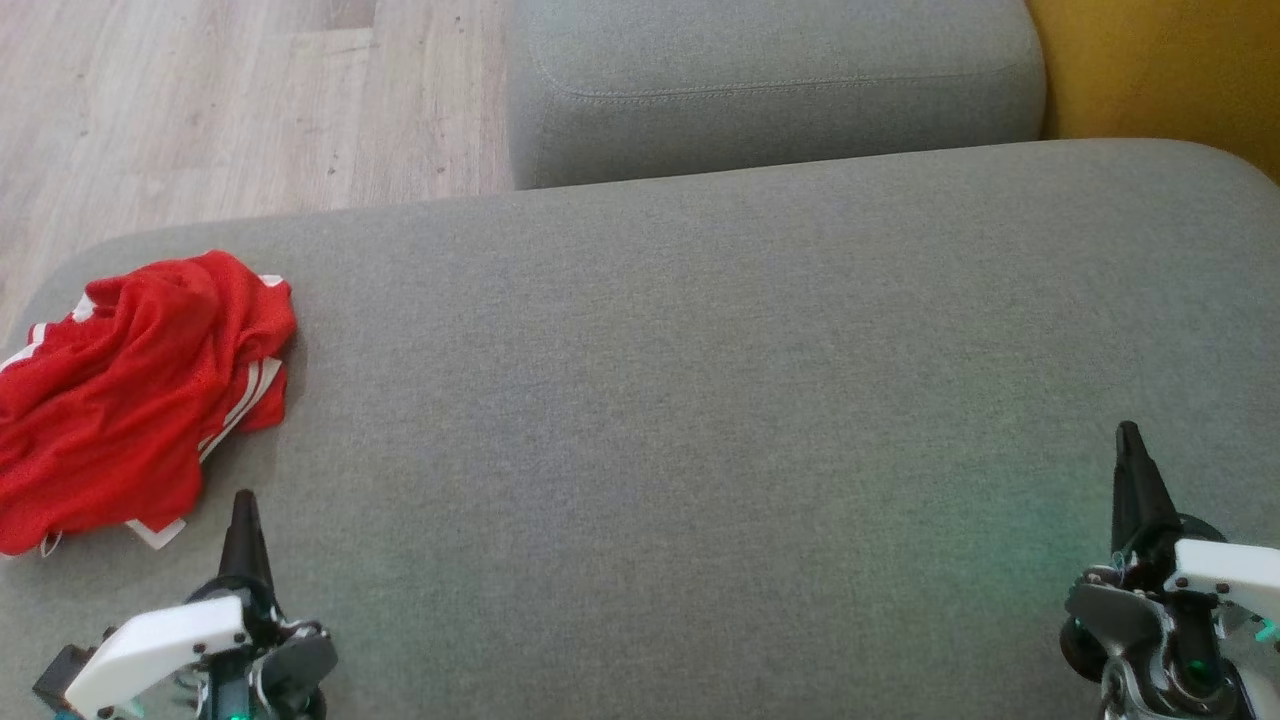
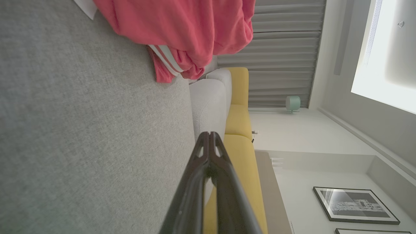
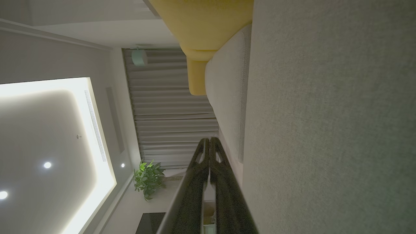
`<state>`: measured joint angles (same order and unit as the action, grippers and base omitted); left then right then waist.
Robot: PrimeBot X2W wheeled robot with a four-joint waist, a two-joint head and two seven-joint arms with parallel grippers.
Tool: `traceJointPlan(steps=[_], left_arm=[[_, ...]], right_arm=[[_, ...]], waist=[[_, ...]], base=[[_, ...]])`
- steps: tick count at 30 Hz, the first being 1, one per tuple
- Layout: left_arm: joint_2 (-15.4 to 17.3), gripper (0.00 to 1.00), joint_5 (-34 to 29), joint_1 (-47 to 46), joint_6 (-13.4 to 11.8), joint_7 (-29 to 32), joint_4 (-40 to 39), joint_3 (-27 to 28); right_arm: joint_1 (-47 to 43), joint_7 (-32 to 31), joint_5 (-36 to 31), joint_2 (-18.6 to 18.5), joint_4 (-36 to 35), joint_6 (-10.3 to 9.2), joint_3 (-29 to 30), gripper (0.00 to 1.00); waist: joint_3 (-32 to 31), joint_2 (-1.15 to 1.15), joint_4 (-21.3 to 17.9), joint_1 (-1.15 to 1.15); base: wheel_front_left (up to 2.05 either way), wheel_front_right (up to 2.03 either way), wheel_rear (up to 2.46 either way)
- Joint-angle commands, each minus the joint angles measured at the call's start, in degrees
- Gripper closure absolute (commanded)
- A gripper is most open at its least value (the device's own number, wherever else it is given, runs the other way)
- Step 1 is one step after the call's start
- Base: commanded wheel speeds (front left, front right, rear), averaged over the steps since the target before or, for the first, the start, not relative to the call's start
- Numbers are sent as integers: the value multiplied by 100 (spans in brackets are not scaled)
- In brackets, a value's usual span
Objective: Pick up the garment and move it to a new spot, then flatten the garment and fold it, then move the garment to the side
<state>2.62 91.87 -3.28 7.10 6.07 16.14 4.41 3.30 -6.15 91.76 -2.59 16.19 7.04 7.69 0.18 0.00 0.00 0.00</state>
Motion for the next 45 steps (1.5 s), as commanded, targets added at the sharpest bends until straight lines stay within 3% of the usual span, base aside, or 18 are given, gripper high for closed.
traceJointPlan(steps=[1, 8, 9, 14, 23, 45], left_arm=[[26, 100, 31, -290, 39, 40, -212, 208], [26, 100, 31, -290, 39, 40, -212, 208], [0, 0, -1, 0, 0, 0, 0, 0], [-14, 0, -10, 189, -5, -16, 359, -57], [-11, 0, -290, 134, -2, -168, 316, -159], [-4, 0, -1876, 66, -179, -521, 26, -403]], right_arm=[[288, -32, 42, -29, -217, 45, -119, 100], [288, -32, 42, -29, -217, 45, -119, 100], [0, 0, 0, 0, 0, 0, 0, 0], [-217, 10, -1, 22, 367, -1, -28, 0], [-156, 166, -201, -8, 316, 3, -249, 0], [-63, 521, -2151, 9, 149, 10, -500, 0]], waist=[[0, 0, 0, 0], [0, 0, 0, 0], [0, 0, 0, 0], [3, 0, 0, 0], [-18, 0, -1, 0], [-47, 0, 6, 0]], base=[[0, 0, 0], [0, 0, 0], [0, 0, 0], [0, 0, 0], [0, 0, 0], [0, 0, 0]])
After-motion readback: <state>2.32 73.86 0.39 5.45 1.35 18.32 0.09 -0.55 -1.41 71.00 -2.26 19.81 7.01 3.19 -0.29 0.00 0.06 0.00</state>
